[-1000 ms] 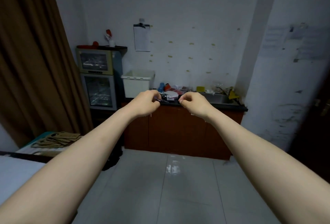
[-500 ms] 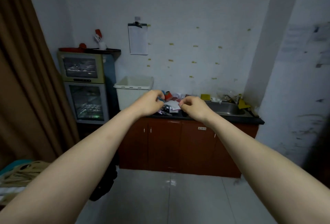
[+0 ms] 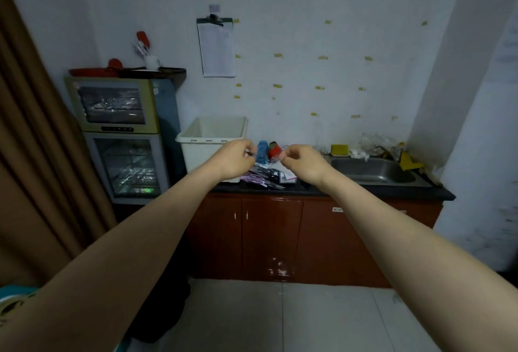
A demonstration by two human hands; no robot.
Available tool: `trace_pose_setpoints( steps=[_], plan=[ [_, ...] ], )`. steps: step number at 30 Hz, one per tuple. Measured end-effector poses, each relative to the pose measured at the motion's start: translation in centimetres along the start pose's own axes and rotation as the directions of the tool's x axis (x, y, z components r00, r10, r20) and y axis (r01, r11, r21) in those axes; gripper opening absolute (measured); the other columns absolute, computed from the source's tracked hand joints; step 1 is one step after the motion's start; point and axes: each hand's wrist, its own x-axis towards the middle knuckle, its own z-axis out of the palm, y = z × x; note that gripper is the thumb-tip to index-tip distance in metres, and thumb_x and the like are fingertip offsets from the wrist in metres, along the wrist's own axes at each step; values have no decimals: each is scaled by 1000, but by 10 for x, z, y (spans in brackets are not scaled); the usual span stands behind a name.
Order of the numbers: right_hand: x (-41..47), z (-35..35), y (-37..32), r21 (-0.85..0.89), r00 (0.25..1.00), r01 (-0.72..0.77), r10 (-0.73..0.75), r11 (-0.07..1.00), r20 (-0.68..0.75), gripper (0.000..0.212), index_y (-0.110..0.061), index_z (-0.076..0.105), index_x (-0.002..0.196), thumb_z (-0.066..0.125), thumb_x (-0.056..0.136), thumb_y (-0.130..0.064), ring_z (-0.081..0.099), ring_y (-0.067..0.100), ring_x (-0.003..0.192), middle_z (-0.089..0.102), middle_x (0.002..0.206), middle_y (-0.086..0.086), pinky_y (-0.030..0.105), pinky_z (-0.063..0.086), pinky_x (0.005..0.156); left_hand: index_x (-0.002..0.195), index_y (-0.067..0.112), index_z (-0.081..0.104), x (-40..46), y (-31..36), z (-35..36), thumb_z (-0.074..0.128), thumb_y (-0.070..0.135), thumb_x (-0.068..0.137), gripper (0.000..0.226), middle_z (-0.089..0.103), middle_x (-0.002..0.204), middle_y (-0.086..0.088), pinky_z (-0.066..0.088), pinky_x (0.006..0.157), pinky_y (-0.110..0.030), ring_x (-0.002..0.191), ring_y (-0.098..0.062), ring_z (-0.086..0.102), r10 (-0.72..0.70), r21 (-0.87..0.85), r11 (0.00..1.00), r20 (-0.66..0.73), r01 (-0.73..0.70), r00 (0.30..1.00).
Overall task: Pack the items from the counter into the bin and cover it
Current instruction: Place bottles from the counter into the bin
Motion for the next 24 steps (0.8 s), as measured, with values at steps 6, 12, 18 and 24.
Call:
trace_pose_setpoints(
  steps=[6, 12, 18, 24],
  plan=[
    [76, 10, 25, -17, 1000, -8, 8, 1000, 11, 15, -15, 63, 90, 50, 93, -24, 54, 20, 83, 63, 87, 1, 29, 41, 82, 114, 10, 58, 63, -30, 13, 49, 11, 89, 27, 55, 95, -4, 38, 73, -24, 85, -18, 51, -35, -6, 999, -3, 35, 999],
    [174, 7, 46, 35, 1000, 10, -10, 999, 9, 22, -8, 65, 101, 48, 92, -20, 60, 24, 89, 66, 100, 10, 37, 52, 81, 113, 9, 57, 157, -56, 24, 44, 9, 90, 26, 55, 94, -8, 35, 54, -20, 76, -18, 48, -65, -4, 998, -34, 65, 997],
    [292, 5, 86, 26, 998, 32, -33, 999, 44, 24, -8, 64, 106, 46, 94, -17, 53, 16, 87, 59, 95, 1, 23, 41, 72, 115, 7, 57, 280, -81, 45, 46, 8, 89, 28, 60, 114, -13, 40, 76, -24, 94, -24, 55, -87, 38, 995, -53, 89, 995],
    [404, 7, 133, -27, 998, 33, -32, 999, 50, 25, -8, 65, 109, 47, 94, -17, 54, 15, 87, 65, 107, 8, 25, 42, 76, 116, 7, 58, 388, -112, 69, 50, 12, 90, 28, 62, 116, -13, 39, 77, -22, 91, -17, 54, -73, 25, 997, -52, 75, 996]
  ],
)
